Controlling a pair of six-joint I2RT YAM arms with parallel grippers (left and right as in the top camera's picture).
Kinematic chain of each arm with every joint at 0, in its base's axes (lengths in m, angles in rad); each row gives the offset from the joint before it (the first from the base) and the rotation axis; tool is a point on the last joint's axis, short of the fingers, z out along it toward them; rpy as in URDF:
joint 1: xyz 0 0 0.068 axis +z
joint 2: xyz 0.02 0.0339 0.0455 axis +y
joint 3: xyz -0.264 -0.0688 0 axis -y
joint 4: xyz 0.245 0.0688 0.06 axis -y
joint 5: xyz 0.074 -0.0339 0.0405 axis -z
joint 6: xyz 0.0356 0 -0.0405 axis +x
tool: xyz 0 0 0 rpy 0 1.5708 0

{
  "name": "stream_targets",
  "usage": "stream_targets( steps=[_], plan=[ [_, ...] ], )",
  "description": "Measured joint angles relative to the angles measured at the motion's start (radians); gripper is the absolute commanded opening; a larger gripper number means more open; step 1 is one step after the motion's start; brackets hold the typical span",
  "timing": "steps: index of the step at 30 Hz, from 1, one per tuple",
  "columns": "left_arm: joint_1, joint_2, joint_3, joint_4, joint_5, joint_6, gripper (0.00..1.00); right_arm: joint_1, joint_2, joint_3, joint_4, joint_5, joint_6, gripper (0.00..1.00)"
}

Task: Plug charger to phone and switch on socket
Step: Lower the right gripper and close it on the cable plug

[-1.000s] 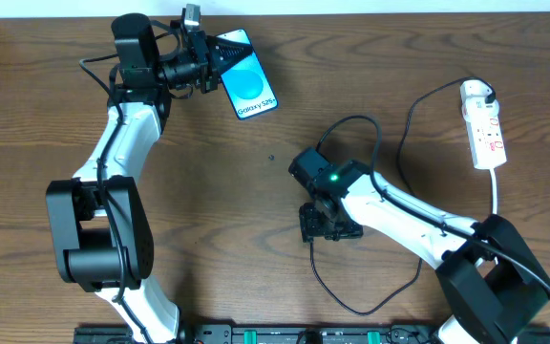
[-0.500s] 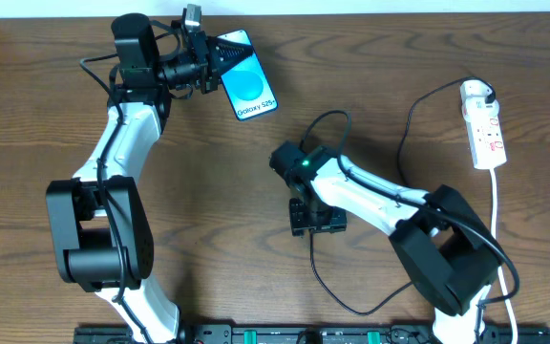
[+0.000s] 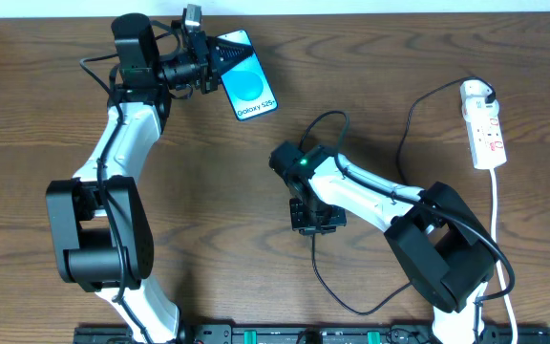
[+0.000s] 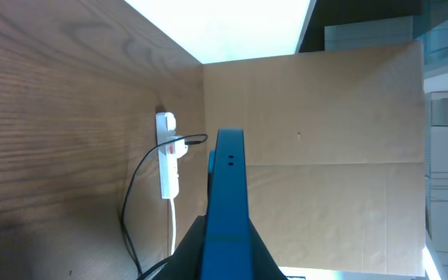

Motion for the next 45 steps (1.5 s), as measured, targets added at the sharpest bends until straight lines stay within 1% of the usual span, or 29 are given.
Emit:
stream_targets(
  steps=[6, 11, 13, 16, 19, 20, 28, 29, 30, 31, 32, 33, 35, 36, 43, 45],
  plan=[
    [0.000, 0.000, 0.000, 0.000, 0.000, 0.000, 0.08, 0.000, 0.000, 0.000, 0.010, 0.001, 0.000, 0.24],
    [0.000, 0.000, 0.000, 0.000, 0.005, 0.000, 0.07, -0.003, 0.000, 0.000, 0.019, 0.003, 0.001, 0.25],
    [0.000, 0.000, 0.000, 0.000, 0.009, 0.000, 0.07, -0.006, 0.000, 0.000, 0.021, 0.004, 0.000, 0.21],
    [0.000, 0.000, 0.000, 0.000, 0.012, 0.000, 0.07, -0.010, 0.000, 0.000, 0.021, 0.007, 0.005, 0.17],
    [0.000, 0.000, 0.000, 0.000, 0.017, 0.000, 0.07, -0.010, 0.000, 0.000, 0.022, 0.008, 0.004, 0.01],
    [0.000, 0.000, 0.000, 0.000, 0.019, 0.000, 0.07, -0.010, 0.000, 0.000, 0.022, 0.008, 0.008, 0.01],
    [0.000, 0.000, 0.000, 0.000, 0.024, 0.003, 0.07, -0.011, 0.000, 0.000, 0.024, 0.011, 0.012, 0.01],
    [0.000, 0.000, 0.000, 0.000, 0.026, 0.005, 0.08, -0.011, 0.000, 0.000, 0.025, 0.011, 0.012, 0.03],
    [0.000, 0.000, 0.000, 0.000, 0.026, 0.005, 0.07, -0.011, 0.000, 0.000, 0.025, 0.010, 0.012, 0.07],
    [0.000, 0.000, 0.000, 0.000, 0.026, 0.006, 0.07, -0.012, 0.000, 0.000, 0.025, 0.011, 0.016, 0.14],
    [0.000, 0.000, 0.000, 0.000, 0.027, 0.007, 0.07, -0.013, 0.000, 0.000, 0.026, 0.011, 0.018, 0.19],
    [0.000, 0.000, 0.000, 0.000, 0.027, 0.008, 0.07, -0.014, 0.000, 0.001, 0.026, 0.011, 0.017, 0.21],
    [0.000, 0.000, 0.000, 0.000, 0.026, 0.008, 0.07, -0.017, 0.000, 0.001, 0.026, 0.011, 0.016, 0.22],
    [0.000, 0.000, 0.000, 0.000, 0.027, 0.008, 0.07, -0.019, 0.000, 0.001, 0.026, 0.011, 0.016, 0.22],
    [0.000, 0.000, 0.000, 0.000, 0.027, 0.008, 0.08, -0.023, 0.000, 0.001, 0.026, 0.011, 0.018, 0.03],
    [0.000, 0.000, 0.000, 0.000, 0.026, 0.008, 0.08, -0.023, 0.000, 0.001, 0.026, 0.011, 0.019, 0.01]
  ],
)
